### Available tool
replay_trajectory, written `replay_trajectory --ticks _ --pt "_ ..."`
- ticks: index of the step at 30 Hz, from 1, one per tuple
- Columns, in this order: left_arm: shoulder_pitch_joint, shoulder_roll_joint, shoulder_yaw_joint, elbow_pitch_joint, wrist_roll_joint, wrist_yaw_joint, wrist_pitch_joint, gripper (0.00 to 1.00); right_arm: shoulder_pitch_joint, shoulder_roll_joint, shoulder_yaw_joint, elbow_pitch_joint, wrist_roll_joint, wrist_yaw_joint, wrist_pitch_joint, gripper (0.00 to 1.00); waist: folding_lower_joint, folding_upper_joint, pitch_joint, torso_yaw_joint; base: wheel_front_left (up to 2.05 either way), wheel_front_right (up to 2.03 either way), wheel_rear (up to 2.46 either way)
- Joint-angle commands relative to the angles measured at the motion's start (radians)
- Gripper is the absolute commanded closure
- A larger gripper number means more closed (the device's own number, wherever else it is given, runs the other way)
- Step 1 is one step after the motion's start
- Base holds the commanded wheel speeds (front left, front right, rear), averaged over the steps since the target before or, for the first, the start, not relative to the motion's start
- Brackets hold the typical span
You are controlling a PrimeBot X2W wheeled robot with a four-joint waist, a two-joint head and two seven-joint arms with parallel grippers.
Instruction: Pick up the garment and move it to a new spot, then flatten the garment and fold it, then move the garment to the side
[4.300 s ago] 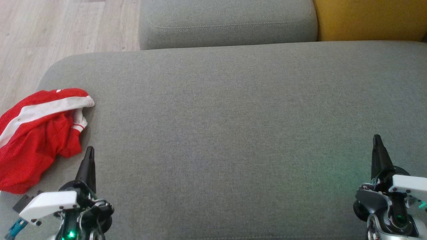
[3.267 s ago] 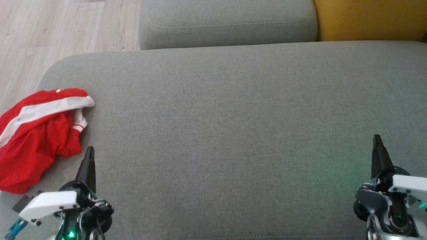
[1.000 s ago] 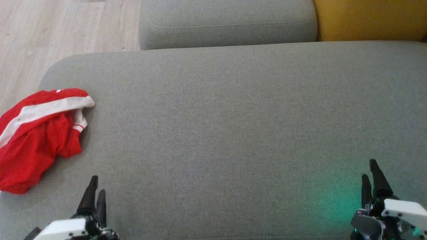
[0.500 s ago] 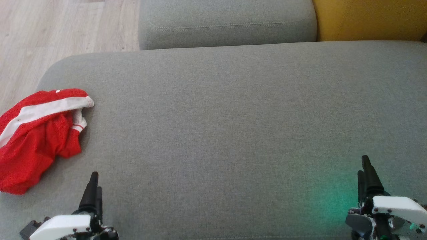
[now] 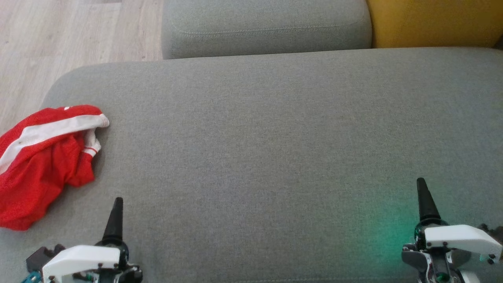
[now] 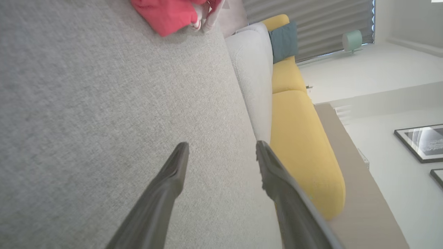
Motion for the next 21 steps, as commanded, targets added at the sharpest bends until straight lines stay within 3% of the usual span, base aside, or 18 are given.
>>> replay_trajectory --ticks 1,21 --pt "-0.050 0.011 0.005 -0.033 0.035 0.005 -0.011 0.00 -0.060 -0.019 0.012 -0.026 -0.034 0.000 -0.012 0.00 0.0000 0.0000 0.000 0.000 0.00 0.00 0.00" --pt "-0.070 0.015 -0.019 -0.029 0.310 0.050 -0.069 0.00 -0.090 -0.017 0.058 0.002 -0.286 0.000 -0.071 0.00 0.0000 0.0000 0.003 -0.004 0.00 0.00 0.00"
